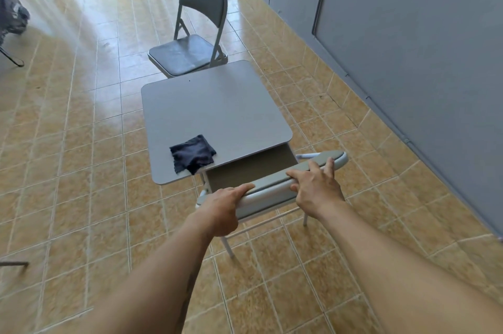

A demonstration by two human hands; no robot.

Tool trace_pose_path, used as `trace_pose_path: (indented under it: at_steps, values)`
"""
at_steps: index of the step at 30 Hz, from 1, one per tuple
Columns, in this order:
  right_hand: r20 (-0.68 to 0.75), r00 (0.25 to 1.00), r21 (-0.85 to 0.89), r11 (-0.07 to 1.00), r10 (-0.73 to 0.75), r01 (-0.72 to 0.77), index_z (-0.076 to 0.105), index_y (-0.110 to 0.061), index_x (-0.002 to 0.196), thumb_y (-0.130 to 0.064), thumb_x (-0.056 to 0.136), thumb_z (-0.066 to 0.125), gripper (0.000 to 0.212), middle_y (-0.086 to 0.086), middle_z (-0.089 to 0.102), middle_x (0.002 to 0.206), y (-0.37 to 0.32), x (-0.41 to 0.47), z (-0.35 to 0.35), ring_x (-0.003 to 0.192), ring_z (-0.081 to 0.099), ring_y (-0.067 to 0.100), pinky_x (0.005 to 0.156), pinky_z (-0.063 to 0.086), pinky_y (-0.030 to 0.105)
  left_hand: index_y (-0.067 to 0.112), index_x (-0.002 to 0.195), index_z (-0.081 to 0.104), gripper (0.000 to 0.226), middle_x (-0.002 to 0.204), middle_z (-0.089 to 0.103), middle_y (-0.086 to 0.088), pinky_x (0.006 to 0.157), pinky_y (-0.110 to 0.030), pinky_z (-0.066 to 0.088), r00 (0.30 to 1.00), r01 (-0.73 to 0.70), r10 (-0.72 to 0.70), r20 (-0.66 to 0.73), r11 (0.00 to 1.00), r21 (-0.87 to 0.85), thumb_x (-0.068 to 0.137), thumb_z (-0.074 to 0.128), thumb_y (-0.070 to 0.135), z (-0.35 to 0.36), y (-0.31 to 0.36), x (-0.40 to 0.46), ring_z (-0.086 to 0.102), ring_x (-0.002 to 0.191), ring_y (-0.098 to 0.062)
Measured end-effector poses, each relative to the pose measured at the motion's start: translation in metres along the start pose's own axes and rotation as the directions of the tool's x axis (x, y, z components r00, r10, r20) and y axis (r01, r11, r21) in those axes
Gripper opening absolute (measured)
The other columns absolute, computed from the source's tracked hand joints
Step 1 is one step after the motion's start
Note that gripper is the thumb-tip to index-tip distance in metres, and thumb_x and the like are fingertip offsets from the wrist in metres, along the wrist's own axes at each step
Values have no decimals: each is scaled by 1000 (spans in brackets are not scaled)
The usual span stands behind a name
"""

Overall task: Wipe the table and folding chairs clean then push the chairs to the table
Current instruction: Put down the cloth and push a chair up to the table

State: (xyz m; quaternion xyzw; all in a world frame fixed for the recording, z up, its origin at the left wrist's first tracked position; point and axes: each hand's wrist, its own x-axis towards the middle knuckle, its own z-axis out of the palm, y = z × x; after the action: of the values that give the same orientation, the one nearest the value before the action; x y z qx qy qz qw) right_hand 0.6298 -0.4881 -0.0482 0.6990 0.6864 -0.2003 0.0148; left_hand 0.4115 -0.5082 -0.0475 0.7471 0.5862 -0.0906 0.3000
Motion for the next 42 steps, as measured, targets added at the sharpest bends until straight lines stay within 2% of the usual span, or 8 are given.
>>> trace_pose_path:
  at_steps: [7, 12, 18, 23, 25, 28, 32, 42]
  values:
    - [92, 996, 35, 999, 18, -22, 51, -41, 134, -24, 98, 47, 39, 12, 34, 146, 16, 3, -3, 141, -3, 51, 114, 17, 60, 34, 153, 24, 80, 137, 53, 0, 88, -27, 33, 1000, -27, 27, -6, 999, 19, 86, 53, 1, 8, 18, -1, 51, 119, -25]
    - [165, 985, 25, 998, 45, -50, 46, -36, 140, -28, 98, 49, 43, 11, 33, 149, 16, -6, -16, 144, 3, 46, 116, 11, 57, 35, 148, 30, 75, 129, 56, -6, 86, -35, 41, 997, -53, 53, 52, 999, 1, 84, 50, 2, 6, 22, -10, 56, 111, -28]
    - [15, 1000, 213, 977, 5, -8, 40, -28, 145, -28, 91, 57, 57, 0, 38, 150, -39, -17, -35, 134, 37, 27, 108, 36, 47, 29, 144, 46, 59, 141, 56, 0, 107, -36, 47, 998, 8, 1, 58, 987, -161, 88, 55, 14, -29, -28, -13, 54, 127, -22]
    - [-21, 999, 258, 966, 26, -20, 41, -24, 145, -28, 91, 58, 56, -2, 41, 149, -111, -24, -44, 135, 40, 22, 110, 35, 41, 20, 121, 65, 36, 109, 73, 1, 84, -27, 54, 998, -35, 13, -57, 915, -403, 91, 51, 9, -66, -84, -38, 68, 99, -18]
    - [-74, 996, 279, 960, 54, -31, 42, -23, 144, -28, 91, 59, 56, -1, 42, 149, -152, -15, -51, 135, 40, 21, 111, 33, 38, 20, 120, 67, 35, 108, 74, 0, 78, -23, 55, 994, -64, 16, -106, 882, -467, 90, 53, 7, -98, -117, -44, 69, 96, -18]
    - [-118, 993, 294, 955, 6, 29, 42, -20, 144, -25, 92, 58, 55, 1, 41, 150, -234, 12, -63, 136, 39, 20, 111, 29, 34, 15, 121, 66, 36, 104, 74, -5, 56, -14, 50, 981, -63, -54, -186, 818, -572, 89, 53, 2, -159, -188, -60, 65, 79, -17]
    - [-88, 994, 273, 958, -63, 85, 43, -19, 144, -25, 92, 57, 54, 3, 43, 149, -345, 47, -68, 136, 40, 21, 110, 30, 33, 24, 117, 66, 38, 100, 75, -3, 74, -31, 58, 965, -14, -145, -220, 805, -594, 88, 52, 5, -231, -289, -100, 72, 87, -24]
    - [-166, 959, 225, 938, -229, 262, 45, -25, 143, -29, 92, 58, 53, 6, 45, 148, -552, 230, -144, 134, 41, 27, 109, 33, 36, 25, 118, 68, 34, 106, 73, -3, 78, -33, 58, 863, -37, -278, -421, 798, -602, 90, 55, 10, -422, -470, -65, 72, 91, -21]
